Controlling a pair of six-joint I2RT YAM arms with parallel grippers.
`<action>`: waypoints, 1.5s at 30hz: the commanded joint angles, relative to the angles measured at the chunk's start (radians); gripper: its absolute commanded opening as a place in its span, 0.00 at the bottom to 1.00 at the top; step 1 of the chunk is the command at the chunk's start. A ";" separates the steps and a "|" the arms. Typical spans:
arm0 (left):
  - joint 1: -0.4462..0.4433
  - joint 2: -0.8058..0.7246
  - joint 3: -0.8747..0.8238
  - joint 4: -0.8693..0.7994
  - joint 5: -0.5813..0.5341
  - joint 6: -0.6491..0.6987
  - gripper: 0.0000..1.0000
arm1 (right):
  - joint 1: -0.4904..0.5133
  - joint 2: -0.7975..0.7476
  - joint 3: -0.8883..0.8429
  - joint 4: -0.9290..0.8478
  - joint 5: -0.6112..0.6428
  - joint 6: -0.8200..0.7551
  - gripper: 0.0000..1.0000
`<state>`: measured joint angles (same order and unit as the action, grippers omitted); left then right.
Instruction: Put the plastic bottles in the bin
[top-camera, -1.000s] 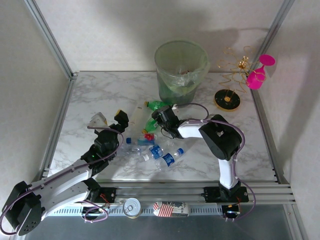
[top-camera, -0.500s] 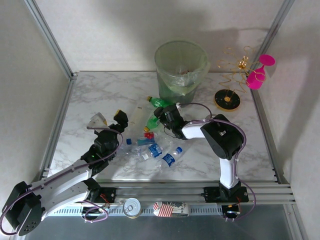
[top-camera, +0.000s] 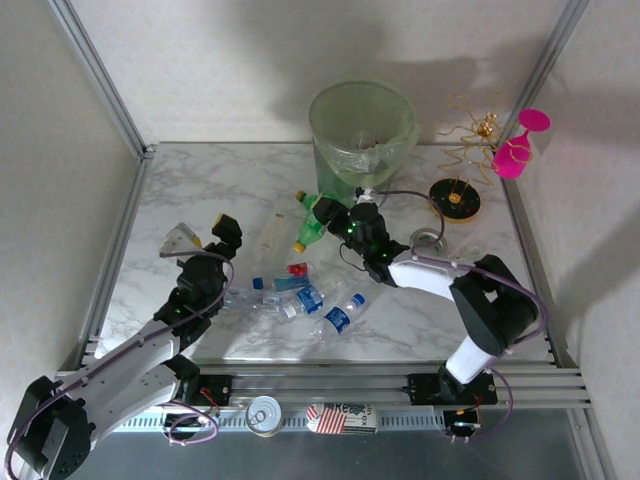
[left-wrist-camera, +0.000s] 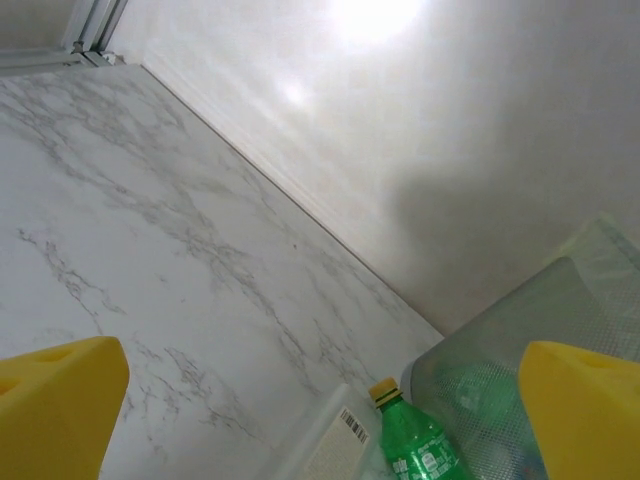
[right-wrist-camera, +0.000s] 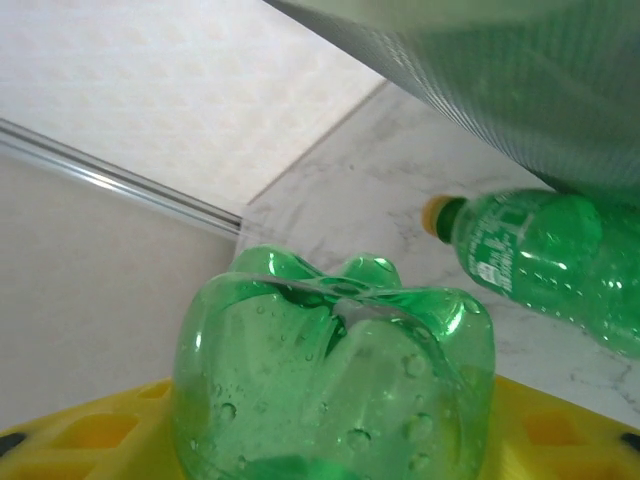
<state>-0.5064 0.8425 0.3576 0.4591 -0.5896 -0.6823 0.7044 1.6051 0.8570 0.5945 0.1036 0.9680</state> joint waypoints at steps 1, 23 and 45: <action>0.040 0.002 -0.009 0.011 0.062 -0.020 1.00 | -0.005 -0.094 -0.009 -0.017 0.005 -0.142 0.36; 0.103 0.055 0.020 -0.004 0.178 -0.026 1.00 | -0.185 -0.091 0.475 -0.062 0.047 -0.518 0.36; 0.108 0.059 0.046 -0.053 0.230 0.024 1.00 | -0.293 0.332 0.862 -0.128 0.090 -0.591 0.45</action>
<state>-0.4076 0.8948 0.3721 0.4137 -0.3813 -0.6800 0.4103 1.9282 1.6672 0.4606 0.1837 0.4026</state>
